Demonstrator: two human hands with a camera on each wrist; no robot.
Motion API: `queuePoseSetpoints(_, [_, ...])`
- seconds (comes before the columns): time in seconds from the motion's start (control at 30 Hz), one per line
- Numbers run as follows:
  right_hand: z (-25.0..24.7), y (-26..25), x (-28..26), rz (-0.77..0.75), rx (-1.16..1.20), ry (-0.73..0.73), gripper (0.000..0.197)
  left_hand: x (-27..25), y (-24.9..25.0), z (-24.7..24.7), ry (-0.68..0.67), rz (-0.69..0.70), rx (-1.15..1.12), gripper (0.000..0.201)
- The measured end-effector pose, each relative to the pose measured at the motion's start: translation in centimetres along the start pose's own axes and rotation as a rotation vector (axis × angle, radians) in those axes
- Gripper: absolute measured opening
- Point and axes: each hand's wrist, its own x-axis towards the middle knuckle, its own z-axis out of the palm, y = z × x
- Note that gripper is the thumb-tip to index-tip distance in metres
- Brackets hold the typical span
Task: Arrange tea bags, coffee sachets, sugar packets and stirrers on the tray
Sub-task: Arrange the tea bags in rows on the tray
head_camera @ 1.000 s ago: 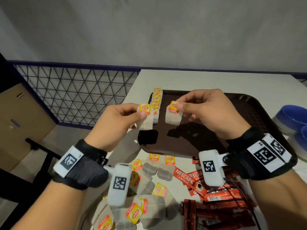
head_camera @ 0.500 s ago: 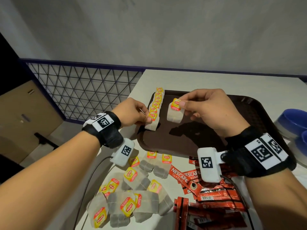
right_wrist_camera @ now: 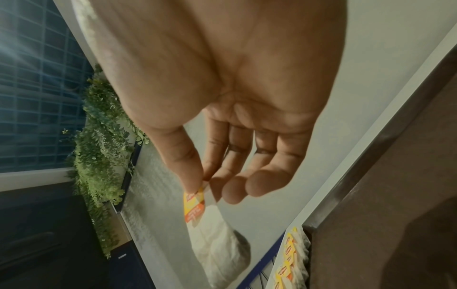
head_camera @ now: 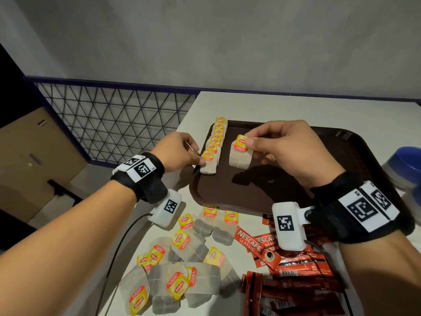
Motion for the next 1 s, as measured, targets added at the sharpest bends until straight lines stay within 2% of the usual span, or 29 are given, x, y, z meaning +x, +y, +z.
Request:
queuePoseSetpoints(0.1, [0.1, 0.1, 0.1, -0.001, 0.002, -0.002, 0.003, -0.8, -0.2, -0.1, -0.034, 0.02, 0.066, 0.026])
queuePoseSetpoints(0.3, [0.0, 0.0, 0.1, -0.006, 0.005, 0.003, 0.003, -1.3, -0.2, 0.0, -0.029, 0.027, 0.086, 0.019])
queuePoseSetpoints(0.77, [-0.3, -0.1, 0.1, -0.004, -0.013, 0.02, 0.003, -1.5, 0.0, 0.2, -0.005, 0.041, 0.033, 0.02])
queuePoseSetpoints(1.0, [-0.2, 0.0, 0.0, -0.009, -0.007, 0.011, 0.003, -2.0, 0.7, 0.3, -0.103, 0.039, 0.13, 0.051])
